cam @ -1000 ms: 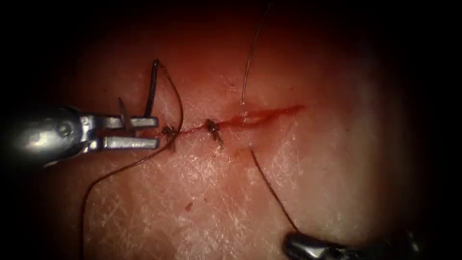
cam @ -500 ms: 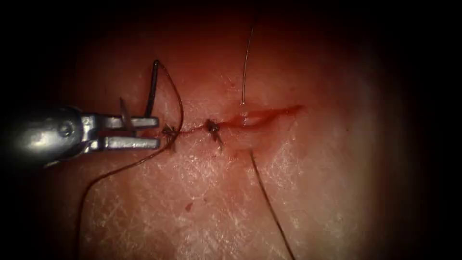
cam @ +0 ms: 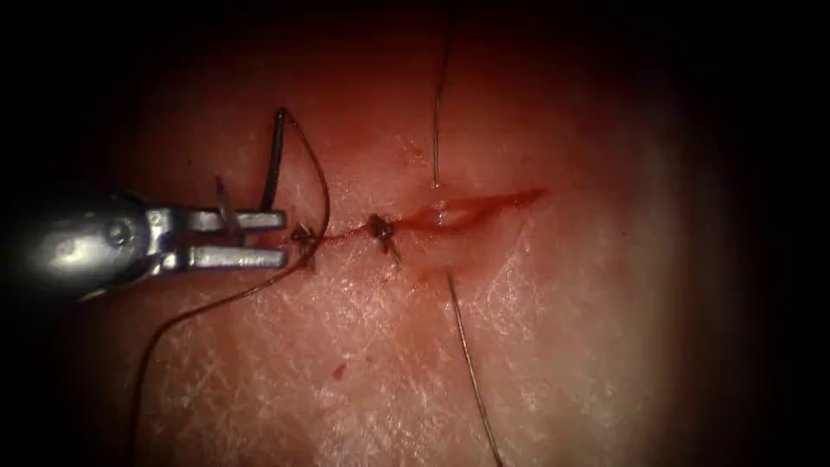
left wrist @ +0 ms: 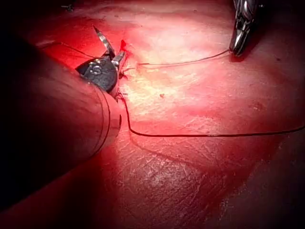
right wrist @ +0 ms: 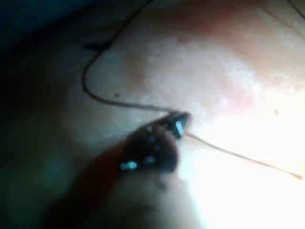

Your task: Wound Closure

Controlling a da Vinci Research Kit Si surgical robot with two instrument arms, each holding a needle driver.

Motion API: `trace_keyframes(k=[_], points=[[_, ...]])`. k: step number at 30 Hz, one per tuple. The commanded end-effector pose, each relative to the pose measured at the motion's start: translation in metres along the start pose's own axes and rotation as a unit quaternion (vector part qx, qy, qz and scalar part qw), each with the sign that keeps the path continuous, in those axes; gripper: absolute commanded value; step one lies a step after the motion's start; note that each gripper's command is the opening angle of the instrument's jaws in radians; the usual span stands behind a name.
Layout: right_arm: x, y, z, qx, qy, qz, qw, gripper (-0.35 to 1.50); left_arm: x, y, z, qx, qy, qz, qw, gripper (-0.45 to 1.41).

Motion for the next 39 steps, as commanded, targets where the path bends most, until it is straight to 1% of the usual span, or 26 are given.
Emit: trace_keyframes(k=[1,3,5,6,7,8,10,14,15,16,18,20,21,22,26,30,33,39], points=[[0.0005,-0.0009,0.0008,0.002,0.006,-0.001,1.000,-0.35,-0.0004,0.0000,0.0008,-0.001,0.001,0.000,1.000,-0.45],[0.0005,-0.0007,0.0008,-0.012,0.014,-0.001,1.000,-0.35,-0.0004,0.0000,0.0008,-0.001,0.001,0.000,1.000,-0.45],[0.0002,0.0000,0.0006,-0.034,0.017,0.000,0.999,0.68,-0.0004,0.0000,0.0008,-0.001,0.001,0.000,1.000,-0.45],[-0.0001,0.0003,0.0004,-0.046,0.015,0.001,0.999,1.06,-0.0004,0.0000,0.0008,-0.001,0.001,0.000,1.000,-0.45],[-0.0005,0.0007,0.0000,-0.056,0.010,0.003,0.998,1.20,-0.0004,0.0000,0.0008,-0.001,0.001,0.000,1.000,-0.45],[-0.0010,0.0010,-0.0004,-0.060,0.006,0.004,0.998,1.21,-0.0004,0.0000,0.0008,-0.001,0.001,0.000,1.000,-0.45],[-0.0028,0.0021,-0.0020,-0.067,0.000,0.010,0.998,1.23,-0.0004,0.0000,0.0007,-0.001,0.001,0.000,1.000,-0.45],[-0.0054,0.0036,-0.0034,-0.092,-0.001,0.032,0.995,1.25,-0.0004,0.0000,0.0008,-0.001,0.001,0.000,1.000,-0.45],[-0.0066,0.0046,-0.0033,-0.122,-0.017,0.043,0.991,1.25,-0.0004,0.0000,0.0008,-0.001,0.001,0.000,1.000,-0.45],[-0.0073,0.0054,-0.0027,-0.139,-0.028,0.051,0.989,1.26,-0.0004,0.0000,0.0008,-0.001,0.001,0.000,1.000,-0.45],[-0.0081,0.0071,-0.0012,-0.153,-0.034,0.060,0.986,1.26,-0.0004,0.0000,0.0008,-0.001,0.001,0.000,1.000,-0.45],[-0.0089,0.0100,0.0010,-0.176,-0.031,0.071,0.981,1.25,-0.0004,0.0000,0.0008,-0.001,0.001,0.000,1.000,-0.45],[-0.0090,0.0105,0.0015,-0.180,-0.029,0.072,0.981,1.25,-0.0004,0.0000,0.0008,-0.001,0.001,0.000,1.000,-0.45],[-0.0091,0.0113,0.0027,-0.185,-0.024,0.073,0.980,1.25,-0.0004,0.0000,0.0008,-0.001,0.001,0.000,1.000,-0.45],[-0.0088,0.0123,0.0044,-0.189,-0.015,0.077,0.979,1.20,-0.0004,0.0000,0.0008,-0.001,0.001,0.000,1.000,-0.45],[-0.0083,0.0130,0.0056,-0.196,-0.008,0.075,0.978,1.18,-0.0004,0.0000,0.0008,-0.001,0.001,0.000,1.000,-0.45],[-0.0077,0.0134,0.0064,-0.193,-0.004,0.072,0.978,1.13,-0.0004,0.0000,0.0008,-0.001,0.001,0.000,1.000,-0.45],[-0.0066,0.0140,0.0080,-0.193,0.004,0.069,0.979,1.13,-0.0004,0.0000,0.0008,-0.001,0.001,0.000,1.000,-0.45]])
